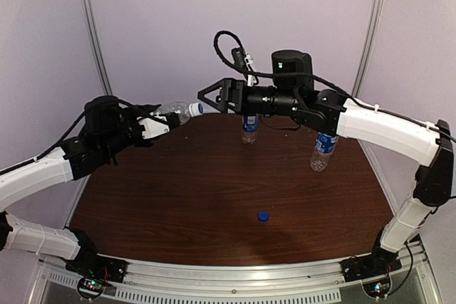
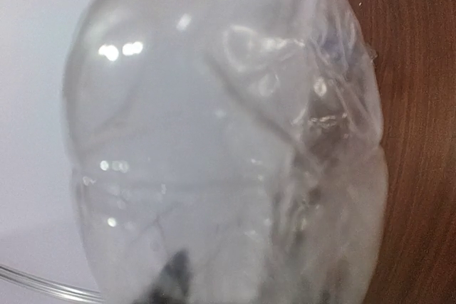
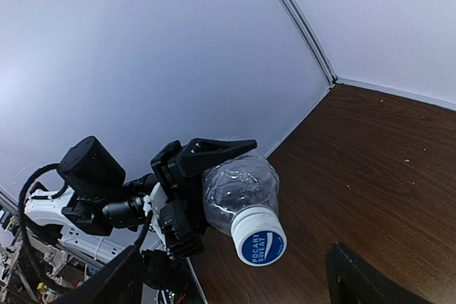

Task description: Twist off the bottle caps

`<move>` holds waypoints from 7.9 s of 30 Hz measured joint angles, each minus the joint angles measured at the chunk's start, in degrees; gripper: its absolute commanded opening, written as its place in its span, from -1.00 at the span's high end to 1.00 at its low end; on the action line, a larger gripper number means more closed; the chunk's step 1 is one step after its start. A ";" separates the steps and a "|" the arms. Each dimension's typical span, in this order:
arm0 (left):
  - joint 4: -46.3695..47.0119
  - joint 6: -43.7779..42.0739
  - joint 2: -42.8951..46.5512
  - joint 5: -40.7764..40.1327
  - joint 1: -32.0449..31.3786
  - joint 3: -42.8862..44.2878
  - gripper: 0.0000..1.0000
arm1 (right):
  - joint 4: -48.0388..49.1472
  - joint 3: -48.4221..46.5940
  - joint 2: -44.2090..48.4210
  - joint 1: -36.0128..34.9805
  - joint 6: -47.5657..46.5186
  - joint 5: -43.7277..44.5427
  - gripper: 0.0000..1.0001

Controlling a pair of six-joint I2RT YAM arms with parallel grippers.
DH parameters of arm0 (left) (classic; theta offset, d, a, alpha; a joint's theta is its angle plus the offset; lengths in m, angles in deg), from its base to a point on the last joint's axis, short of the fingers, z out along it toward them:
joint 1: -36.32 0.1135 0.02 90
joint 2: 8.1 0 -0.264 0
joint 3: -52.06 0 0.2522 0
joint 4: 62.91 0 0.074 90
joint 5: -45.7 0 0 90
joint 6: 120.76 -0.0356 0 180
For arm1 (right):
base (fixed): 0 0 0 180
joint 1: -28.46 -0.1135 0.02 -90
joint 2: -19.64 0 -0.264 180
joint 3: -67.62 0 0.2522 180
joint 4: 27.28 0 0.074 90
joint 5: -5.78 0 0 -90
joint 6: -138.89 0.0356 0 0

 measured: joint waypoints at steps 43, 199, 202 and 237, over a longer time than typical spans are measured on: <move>8.76 -9.60 0.04 -3.13 -0.79 -3.21 0.38 | 0.52 -5.16 -9.35 1.53 4.90 -11.67 0.01; 7.91 6.43 1.99 -1.18 -1.11 -6.12 0.54 | 0.70 -4.37 -6.25 -0.50 -5.57 -3.93 -0.58; 9.44 5.57 1.99 -1.88 -1.11 -6.12 0.54 | -1.53 -6.45 -8.15 -1.18 -3.72 -4.57 -0.46; 3.04 6.99 2.69 3.23 -0.61 -5.88 0.54 | -9.53 -6.84 -8.37 -1.44 -12.07 -6.54 1.00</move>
